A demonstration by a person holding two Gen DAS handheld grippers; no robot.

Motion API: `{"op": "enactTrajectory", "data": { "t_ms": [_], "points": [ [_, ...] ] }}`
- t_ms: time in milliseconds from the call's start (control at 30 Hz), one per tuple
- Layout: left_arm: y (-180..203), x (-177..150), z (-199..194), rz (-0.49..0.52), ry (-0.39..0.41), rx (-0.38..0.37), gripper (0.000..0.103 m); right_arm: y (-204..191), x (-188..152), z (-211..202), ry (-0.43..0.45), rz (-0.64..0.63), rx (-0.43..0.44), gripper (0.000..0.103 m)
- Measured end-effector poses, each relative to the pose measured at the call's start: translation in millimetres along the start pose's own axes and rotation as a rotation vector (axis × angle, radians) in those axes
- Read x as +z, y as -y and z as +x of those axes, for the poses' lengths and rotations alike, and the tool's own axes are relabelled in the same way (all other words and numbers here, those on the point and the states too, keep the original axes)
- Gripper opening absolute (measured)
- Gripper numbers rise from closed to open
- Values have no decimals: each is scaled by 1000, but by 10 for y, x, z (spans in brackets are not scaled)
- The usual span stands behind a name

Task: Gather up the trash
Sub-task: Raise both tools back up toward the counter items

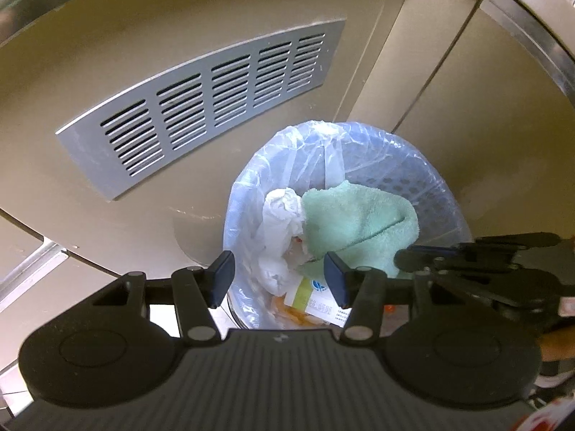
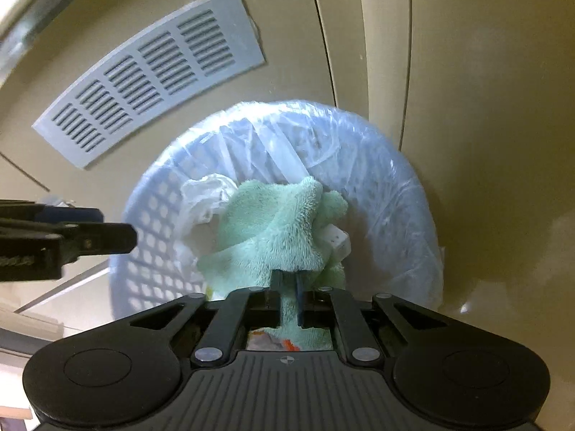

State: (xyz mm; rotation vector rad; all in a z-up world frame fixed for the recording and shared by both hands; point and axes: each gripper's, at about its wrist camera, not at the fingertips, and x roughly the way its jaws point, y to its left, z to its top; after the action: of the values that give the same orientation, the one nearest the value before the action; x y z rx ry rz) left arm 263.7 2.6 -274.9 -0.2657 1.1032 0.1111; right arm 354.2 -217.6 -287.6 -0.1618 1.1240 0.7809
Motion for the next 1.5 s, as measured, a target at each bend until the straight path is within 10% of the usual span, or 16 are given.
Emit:
{"op": "enactTrajectory", "data": {
  "t_ms": [133,267,1000,1500],
  "points": [
    [41,0,-144,-20,16,-6,51,-54,10,-267,28,12,5,15],
    [114,-28,-375,-33,38,-4,51,-136,-10,-578,71,11,20,54],
    [530,59,-2113,-98,304,41,51,-190,70,-2239,302,-56,162,55],
    [418,636,-2373,-45,420,39,51,149,551,-2647,481,5,73,55]
  ]
}}
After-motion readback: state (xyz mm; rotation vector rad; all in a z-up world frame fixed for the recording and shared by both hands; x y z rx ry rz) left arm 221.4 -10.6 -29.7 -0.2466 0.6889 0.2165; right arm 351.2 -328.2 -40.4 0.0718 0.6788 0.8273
